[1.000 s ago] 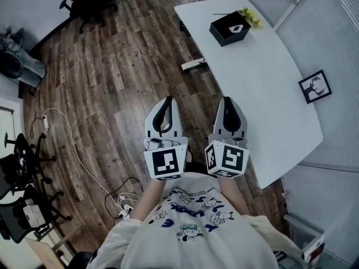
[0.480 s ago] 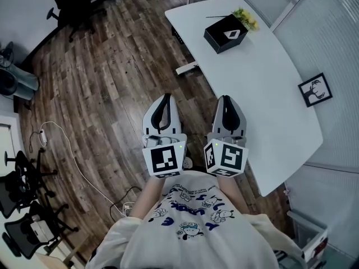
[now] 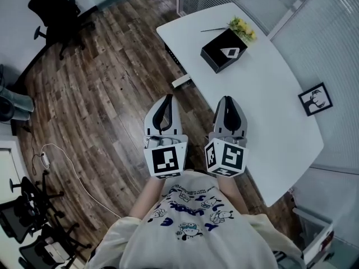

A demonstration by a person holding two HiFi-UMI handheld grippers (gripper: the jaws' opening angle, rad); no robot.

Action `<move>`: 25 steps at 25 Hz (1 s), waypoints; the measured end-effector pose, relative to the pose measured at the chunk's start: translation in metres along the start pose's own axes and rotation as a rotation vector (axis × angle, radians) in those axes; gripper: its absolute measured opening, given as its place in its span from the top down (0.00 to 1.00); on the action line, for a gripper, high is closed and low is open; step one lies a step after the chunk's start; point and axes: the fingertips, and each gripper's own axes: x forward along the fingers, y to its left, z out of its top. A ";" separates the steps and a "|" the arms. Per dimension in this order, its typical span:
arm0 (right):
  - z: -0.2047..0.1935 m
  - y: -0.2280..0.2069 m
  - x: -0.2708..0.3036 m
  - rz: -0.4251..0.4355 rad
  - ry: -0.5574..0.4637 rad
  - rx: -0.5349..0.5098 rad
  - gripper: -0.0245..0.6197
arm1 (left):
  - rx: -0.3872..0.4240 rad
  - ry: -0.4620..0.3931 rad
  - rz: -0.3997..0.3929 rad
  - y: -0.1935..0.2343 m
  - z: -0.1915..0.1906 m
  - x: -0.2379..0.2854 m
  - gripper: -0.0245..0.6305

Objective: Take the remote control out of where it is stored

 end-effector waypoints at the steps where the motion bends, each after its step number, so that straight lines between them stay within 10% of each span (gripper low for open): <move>1: 0.001 0.001 0.010 -0.009 0.000 -0.002 0.89 | 0.001 0.001 -0.011 0.004 0.001 0.011 0.93; 25: 0.000 -0.029 0.129 -0.244 0.025 0.000 0.89 | -0.022 0.066 -0.239 0.021 -0.021 0.167 0.93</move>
